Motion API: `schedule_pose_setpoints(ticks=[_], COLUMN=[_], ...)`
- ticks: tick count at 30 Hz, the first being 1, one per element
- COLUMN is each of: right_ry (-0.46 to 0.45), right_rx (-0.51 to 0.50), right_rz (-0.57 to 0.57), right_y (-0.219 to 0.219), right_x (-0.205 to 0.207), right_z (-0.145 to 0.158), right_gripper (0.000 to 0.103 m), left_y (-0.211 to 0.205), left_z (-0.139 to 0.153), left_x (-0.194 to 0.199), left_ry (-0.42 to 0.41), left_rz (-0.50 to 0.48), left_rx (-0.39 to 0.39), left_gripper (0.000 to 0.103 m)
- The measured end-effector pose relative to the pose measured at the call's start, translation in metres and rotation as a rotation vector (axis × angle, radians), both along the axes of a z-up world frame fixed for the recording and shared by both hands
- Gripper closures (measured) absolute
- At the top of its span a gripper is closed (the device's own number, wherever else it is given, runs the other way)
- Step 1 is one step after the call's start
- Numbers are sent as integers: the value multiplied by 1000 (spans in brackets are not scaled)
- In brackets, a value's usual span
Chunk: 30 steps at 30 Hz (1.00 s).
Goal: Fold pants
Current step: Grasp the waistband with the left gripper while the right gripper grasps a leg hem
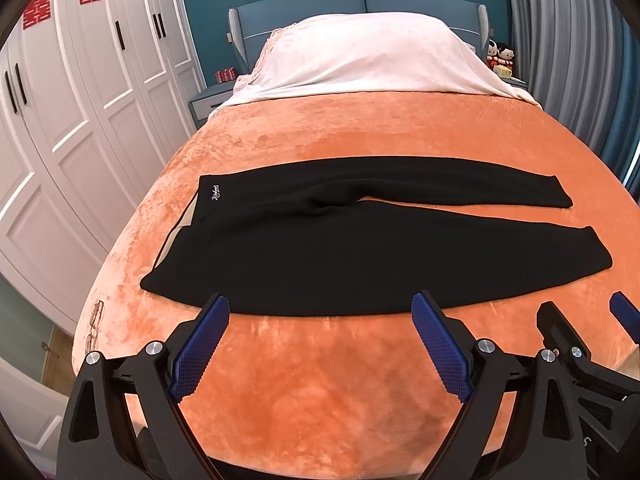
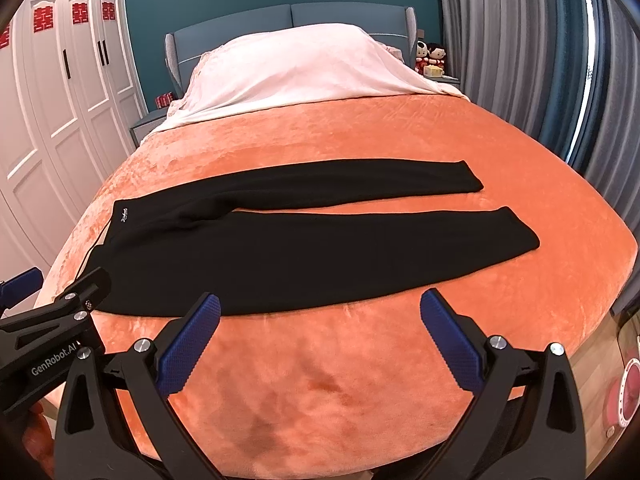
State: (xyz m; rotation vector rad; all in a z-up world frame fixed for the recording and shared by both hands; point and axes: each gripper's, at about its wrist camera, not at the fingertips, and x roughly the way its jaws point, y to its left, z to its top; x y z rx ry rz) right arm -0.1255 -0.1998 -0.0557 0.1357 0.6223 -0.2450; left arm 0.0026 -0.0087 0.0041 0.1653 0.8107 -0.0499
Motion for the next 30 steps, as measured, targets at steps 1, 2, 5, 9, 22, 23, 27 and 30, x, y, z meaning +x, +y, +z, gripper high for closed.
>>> schedule_pose_setpoints(ticks=[1,2,5,9,22,23,27,30], right_ry=[2,9,28,49,146,163,188,205], right_rx=[1,5,24,28,32,38,74,84], right_rz=[0,0,-6,-52,-223,-238,-269,-277], right_y=[0,-2,-16,-56,-301,-322,-365,-388], right_x=[1,4,12,33,218,237,280,313], right_z=[-2,-4,-12,-21,-42,-49,-68,-80], right_gripper=[5,5,5,5,26,28,28,28], left_y=[1,1,2,5,36,40,60,81], left_z=[-1,-4,-10,-20,-66,-71,-86,-94], left_x=[1,3,10,30,166,180,236,282], left_ry=[2,6,19,20,130,136,133,138], left_rz=[2,3,11,29,154,162,198,219], left_rx=[4,5,11,35,-26,-27,-10,-18], left_gripper=[13,13,13,12,12,12,12,8])
